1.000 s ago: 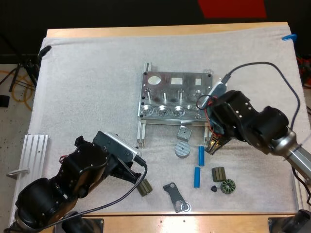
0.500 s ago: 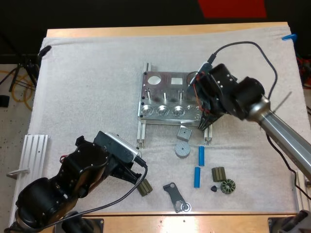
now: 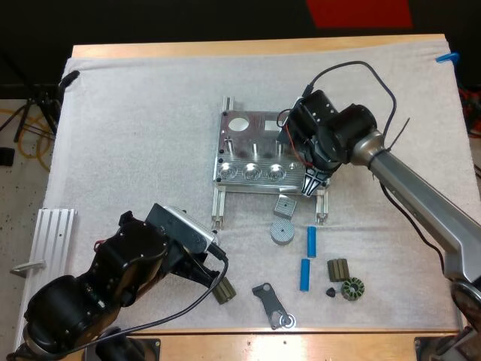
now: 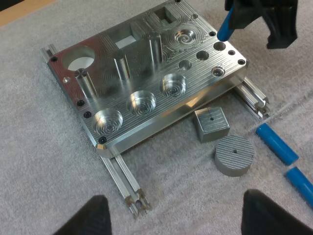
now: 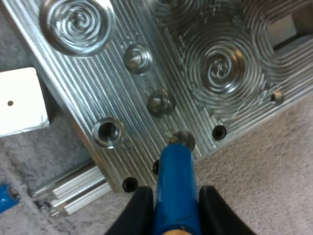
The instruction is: Load cells from right to left
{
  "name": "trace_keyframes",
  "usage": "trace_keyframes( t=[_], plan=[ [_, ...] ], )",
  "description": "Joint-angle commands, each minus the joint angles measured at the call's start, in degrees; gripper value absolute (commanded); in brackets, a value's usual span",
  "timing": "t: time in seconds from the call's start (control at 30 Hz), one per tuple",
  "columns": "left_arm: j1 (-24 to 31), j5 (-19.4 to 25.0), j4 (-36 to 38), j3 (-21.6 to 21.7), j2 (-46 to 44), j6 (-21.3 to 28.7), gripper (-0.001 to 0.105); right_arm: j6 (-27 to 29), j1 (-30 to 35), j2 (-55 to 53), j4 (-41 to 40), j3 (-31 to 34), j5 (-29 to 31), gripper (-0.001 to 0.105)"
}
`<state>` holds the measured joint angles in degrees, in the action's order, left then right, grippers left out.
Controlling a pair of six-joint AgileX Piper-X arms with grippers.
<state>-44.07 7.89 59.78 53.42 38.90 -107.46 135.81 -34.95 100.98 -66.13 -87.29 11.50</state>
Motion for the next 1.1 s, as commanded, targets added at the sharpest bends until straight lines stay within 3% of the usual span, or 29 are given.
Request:
trace_keyframes(
  t=[0.0, 0.27, 0.37, 0.7, 1.07],
  plan=[
    [0.0, 0.0, -0.5, 0.2, -0.1, -0.1, 0.057, 0.8, 0.8, 0.3, -0.2, -0.8, 0.3, 0.000],
    [0.0, 0.0, -0.5, 0.2, -0.1, -0.1, 0.057, 0.3, 3.0, 0.7, 0.8, -0.7, -0.5, 0.000],
    [0.0, 0.0, -0.5, 0.2, -0.1, -0.1, 0.057, -0.4, 3.0, 1.0, 0.8, -0.7, -4.2, 0.000],
    [0.0, 0.0, -0.5, 0.1, -0.1, -0.1, 0.057, -1.0, 3.0, 3.5, 1.8, -0.7, -2.1, 0.000],
    [0.0, 0.0, -0.5, 0.1, -0.1, -0.1, 0.057, -2.6, 3.0, 3.8, 0.1, -0.7, -5.0, 0.000]
  ],
)
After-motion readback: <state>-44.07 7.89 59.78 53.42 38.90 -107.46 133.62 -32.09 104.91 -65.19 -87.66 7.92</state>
